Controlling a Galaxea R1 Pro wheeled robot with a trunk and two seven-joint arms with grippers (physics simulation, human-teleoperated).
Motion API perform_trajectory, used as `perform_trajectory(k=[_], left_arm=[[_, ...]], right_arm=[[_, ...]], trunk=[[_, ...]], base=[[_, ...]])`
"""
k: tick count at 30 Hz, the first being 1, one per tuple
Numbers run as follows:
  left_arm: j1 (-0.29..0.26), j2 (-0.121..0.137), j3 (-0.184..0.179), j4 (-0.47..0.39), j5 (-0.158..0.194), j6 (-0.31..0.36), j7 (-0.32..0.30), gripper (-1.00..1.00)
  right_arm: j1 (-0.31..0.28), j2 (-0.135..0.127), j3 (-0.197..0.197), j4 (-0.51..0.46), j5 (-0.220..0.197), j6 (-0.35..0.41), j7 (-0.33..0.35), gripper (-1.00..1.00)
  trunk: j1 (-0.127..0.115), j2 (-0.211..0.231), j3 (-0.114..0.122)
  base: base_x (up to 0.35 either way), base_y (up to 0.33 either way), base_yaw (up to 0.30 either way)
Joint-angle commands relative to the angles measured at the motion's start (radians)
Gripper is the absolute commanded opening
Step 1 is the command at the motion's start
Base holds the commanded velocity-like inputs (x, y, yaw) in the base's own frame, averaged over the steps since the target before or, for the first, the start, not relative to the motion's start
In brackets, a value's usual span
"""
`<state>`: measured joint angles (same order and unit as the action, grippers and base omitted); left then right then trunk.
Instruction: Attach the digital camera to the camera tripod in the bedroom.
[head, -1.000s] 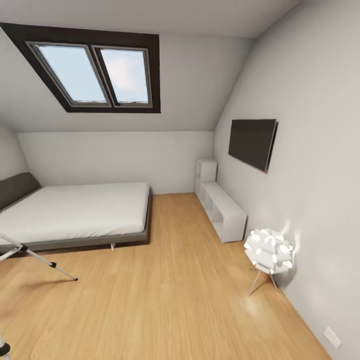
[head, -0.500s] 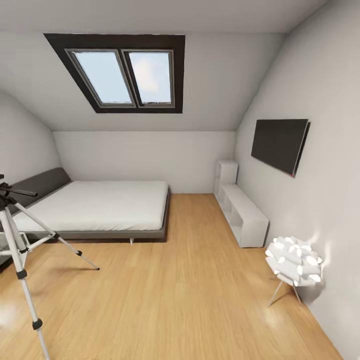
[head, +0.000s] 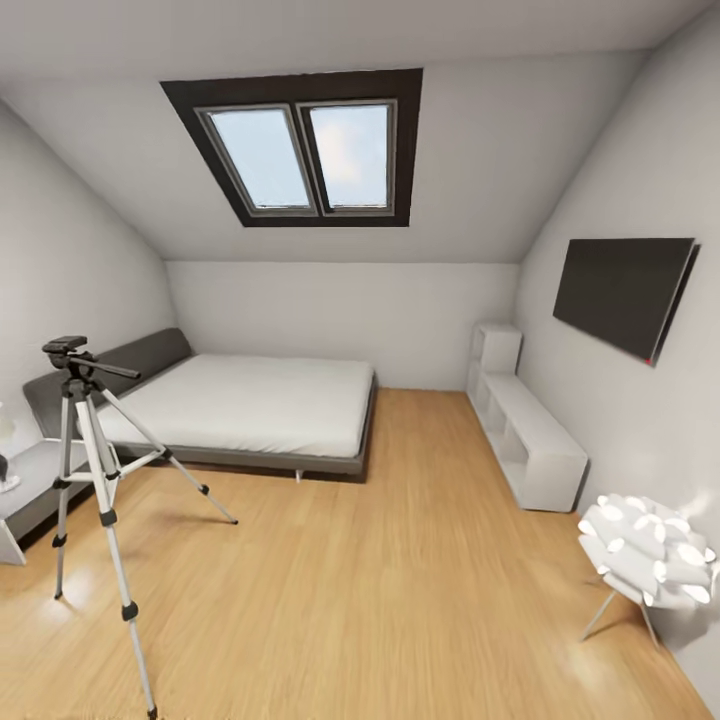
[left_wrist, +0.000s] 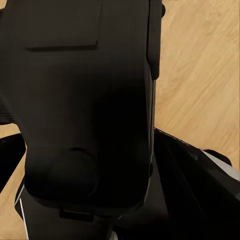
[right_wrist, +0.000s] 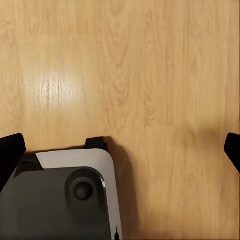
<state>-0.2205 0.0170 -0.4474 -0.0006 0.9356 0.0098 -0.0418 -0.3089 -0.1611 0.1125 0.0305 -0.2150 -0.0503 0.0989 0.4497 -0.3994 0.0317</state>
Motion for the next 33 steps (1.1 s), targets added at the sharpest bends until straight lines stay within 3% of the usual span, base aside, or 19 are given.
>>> perform_trajectory(k=[1, 33], left_arm=[[0.0, 0.0, -0.008, 0.001, 0.009, 0.001, -0.004, -1.0], [0.0, 0.0, -0.008, 0.001, 0.009, 0.001, -0.003, -1.0]], right_arm=[[-0.001, 0.0, 0.009, 0.003, -0.01, -0.005, 0.005, 1.0], [-0.001, 0.0, 0.009, 0.003, -0.009, -0.004, 0.005, 1.0]], trunk=[[0.0, -0.001, 0.0], [0.0, -0.001, 0.009]], base=[[0.0, 0.0, 0.273], [0.0, 0.0, 0.272]])
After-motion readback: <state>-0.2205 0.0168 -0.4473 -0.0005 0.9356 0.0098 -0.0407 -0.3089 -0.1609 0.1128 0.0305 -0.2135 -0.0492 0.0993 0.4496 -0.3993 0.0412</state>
